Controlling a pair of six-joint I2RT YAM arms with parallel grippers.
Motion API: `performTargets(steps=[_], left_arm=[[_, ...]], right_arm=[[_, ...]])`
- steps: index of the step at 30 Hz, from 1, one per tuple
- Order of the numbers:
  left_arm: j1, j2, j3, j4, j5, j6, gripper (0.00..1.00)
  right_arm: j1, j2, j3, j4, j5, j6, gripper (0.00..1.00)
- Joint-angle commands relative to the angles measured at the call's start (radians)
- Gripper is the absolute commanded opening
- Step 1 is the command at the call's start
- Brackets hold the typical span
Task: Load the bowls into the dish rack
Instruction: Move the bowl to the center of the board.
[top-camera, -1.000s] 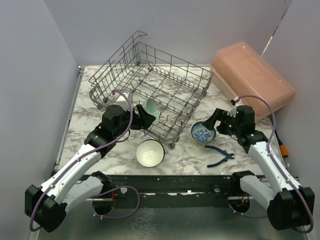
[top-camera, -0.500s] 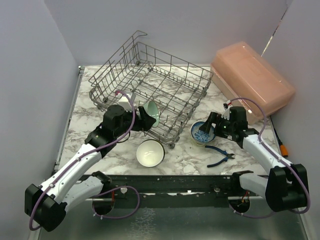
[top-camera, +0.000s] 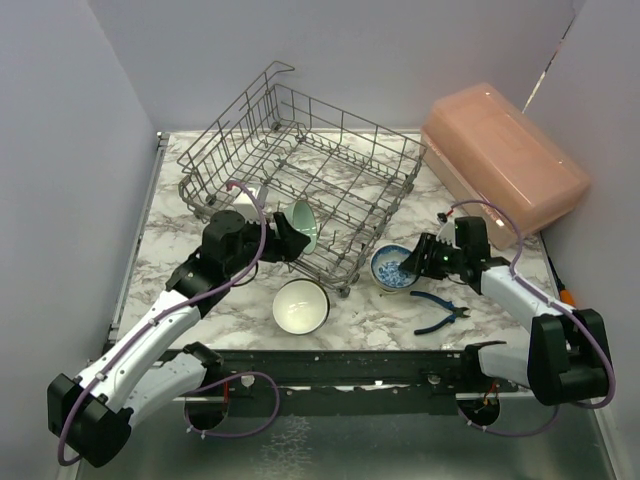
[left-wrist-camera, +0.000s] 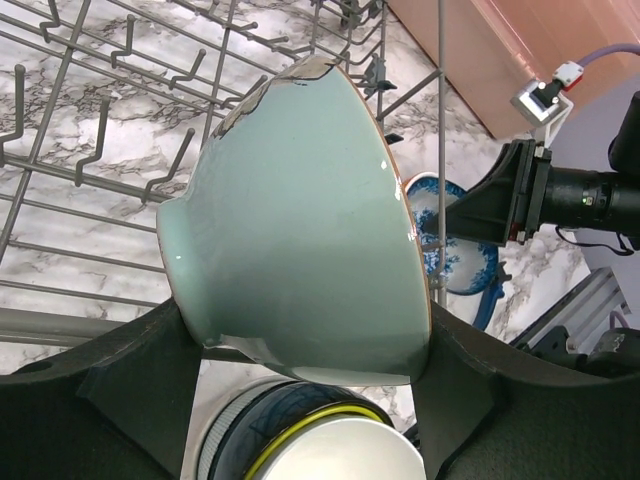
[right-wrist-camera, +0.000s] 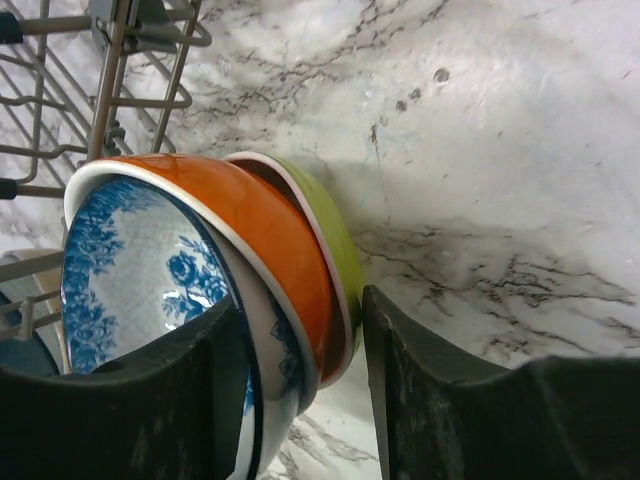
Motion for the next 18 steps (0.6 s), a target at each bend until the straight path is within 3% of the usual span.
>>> performTargets(steps=[1, 18], left_arm=[[0.005, -0.026, 0.055, 0.087, 0.046, -0.02, 0.0], [0.005, 0.018, 0.079, 0.143, 0.053, -0.037, 0.0]], right_arm=[[0.002, -0.01, -0.024, -0.03, -0.088, 0.002, 0.49], [0.008, -0.207, -0.114, -0.178, -0.151, 0.122, 0.49]])
